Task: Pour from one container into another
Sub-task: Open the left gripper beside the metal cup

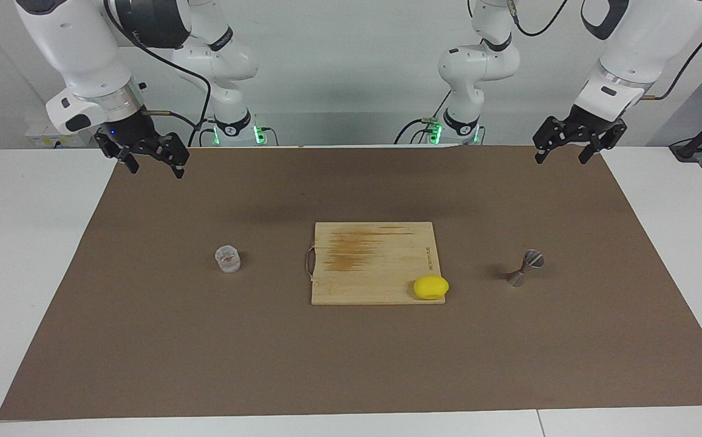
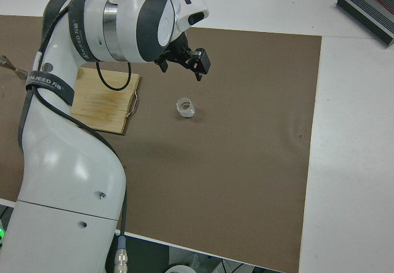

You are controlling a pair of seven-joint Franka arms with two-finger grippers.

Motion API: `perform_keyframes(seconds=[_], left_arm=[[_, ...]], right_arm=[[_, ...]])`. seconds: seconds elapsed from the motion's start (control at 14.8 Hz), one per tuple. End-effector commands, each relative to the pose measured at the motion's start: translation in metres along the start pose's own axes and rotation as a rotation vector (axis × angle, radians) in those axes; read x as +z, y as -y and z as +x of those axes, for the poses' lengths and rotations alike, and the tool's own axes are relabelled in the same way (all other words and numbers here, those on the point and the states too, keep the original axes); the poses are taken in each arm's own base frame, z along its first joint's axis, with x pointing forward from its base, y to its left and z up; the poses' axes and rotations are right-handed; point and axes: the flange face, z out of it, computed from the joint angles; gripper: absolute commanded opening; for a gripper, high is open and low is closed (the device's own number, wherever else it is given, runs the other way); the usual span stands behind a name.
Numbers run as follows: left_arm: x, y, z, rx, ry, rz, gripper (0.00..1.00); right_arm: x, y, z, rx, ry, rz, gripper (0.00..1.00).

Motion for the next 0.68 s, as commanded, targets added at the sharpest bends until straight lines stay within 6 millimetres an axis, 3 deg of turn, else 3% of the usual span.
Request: perform_keyframes(seconds=[0.0, 0.14, 0.34, 0.41, 0.61], left_arm=[[0.022, 0.037, 0.007, -0.168, 0.054, -0.087, 1.00], [0.052, 0.047, 0.031, -0.328, 0.104, -0.130, 1.00], [0.081, 0.078, 0.064, -0.663, 0.136, -0.248, 1.00], [0.087, 0.085, 0.068, -0.749, 0.120, -0.267, 1.00], [0.137, 0.112, 0.063, -1.075, 0.176, -0.409, 1.00]], right_arm=[[0.000, -0.005, -0.006, -0.009, -0.004, -0.001, 1.00], [0.000, -0.006, -0.006, -0.008, 0.002, -0.002, 1.00], [0.000, -0.007, -0.007, -0.009, 0.007, -0.002, 1.00], [0.000, -0.007, -0.007, -0.008, 0.007, -0.002, 1.00], [0.002, -0.013, -0.010, 0.000, 0.039, -0.007, 1.00]])
